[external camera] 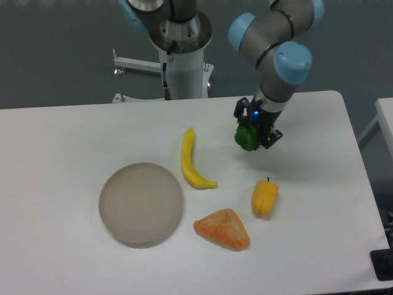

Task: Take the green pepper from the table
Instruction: 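Lift the green pepper up off the table with the gripper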

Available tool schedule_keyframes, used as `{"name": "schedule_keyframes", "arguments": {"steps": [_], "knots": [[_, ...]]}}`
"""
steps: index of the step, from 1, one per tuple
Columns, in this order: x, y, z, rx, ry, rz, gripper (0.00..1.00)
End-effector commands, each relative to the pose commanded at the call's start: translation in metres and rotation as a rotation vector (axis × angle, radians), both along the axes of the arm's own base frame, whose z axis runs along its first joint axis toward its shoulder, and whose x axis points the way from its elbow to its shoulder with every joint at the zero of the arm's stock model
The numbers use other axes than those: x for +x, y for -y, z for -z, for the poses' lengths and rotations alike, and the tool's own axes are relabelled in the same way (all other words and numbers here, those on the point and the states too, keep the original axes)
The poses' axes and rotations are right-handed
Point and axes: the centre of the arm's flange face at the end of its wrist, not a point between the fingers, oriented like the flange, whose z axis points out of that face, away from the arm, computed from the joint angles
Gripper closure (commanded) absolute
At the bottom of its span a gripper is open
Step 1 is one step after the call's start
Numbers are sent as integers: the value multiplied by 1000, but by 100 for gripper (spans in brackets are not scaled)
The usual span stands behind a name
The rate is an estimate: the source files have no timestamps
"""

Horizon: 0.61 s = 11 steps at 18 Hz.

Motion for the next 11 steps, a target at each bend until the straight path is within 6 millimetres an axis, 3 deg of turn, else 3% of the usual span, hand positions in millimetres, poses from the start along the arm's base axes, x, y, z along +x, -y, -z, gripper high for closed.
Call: {"name": "schedule_keyframes", "arguments": {"steps": [1, 3, 11], "knots": [[-14, -8, -14, -38, -35, 7, 91], [-27, -14, -24, -65, -67, 24, 94], [-27, -38, -27, -49, -139, 156, 94]]}}
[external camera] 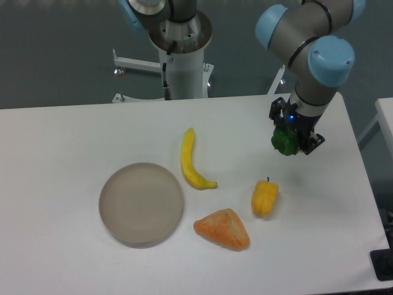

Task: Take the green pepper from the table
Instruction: 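Lift the green pepper up off the table with the gripper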

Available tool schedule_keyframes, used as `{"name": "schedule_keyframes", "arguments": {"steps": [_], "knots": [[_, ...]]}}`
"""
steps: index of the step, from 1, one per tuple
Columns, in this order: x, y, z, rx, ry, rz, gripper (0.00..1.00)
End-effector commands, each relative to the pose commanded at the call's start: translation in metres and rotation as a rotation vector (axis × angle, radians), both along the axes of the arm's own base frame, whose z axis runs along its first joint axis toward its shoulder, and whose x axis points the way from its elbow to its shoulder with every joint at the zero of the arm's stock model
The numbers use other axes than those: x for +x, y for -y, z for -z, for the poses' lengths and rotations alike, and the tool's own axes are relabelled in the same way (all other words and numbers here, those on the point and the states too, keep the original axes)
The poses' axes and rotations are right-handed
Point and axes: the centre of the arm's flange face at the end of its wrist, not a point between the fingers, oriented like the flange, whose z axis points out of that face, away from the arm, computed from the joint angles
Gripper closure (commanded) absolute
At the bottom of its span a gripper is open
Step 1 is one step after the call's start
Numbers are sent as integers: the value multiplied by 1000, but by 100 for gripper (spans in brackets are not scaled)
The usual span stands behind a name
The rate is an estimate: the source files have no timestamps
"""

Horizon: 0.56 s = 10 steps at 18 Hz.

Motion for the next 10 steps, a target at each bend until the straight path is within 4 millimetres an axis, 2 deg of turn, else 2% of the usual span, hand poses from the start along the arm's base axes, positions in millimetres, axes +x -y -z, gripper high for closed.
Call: {"name": "schedule_keyframes", "arguments": {"steps": [4, 10], "knots": [[6, -13, 12, 30, 20, 2, 93], [6, -14, 12, 32, 15, -2, 93]]}}
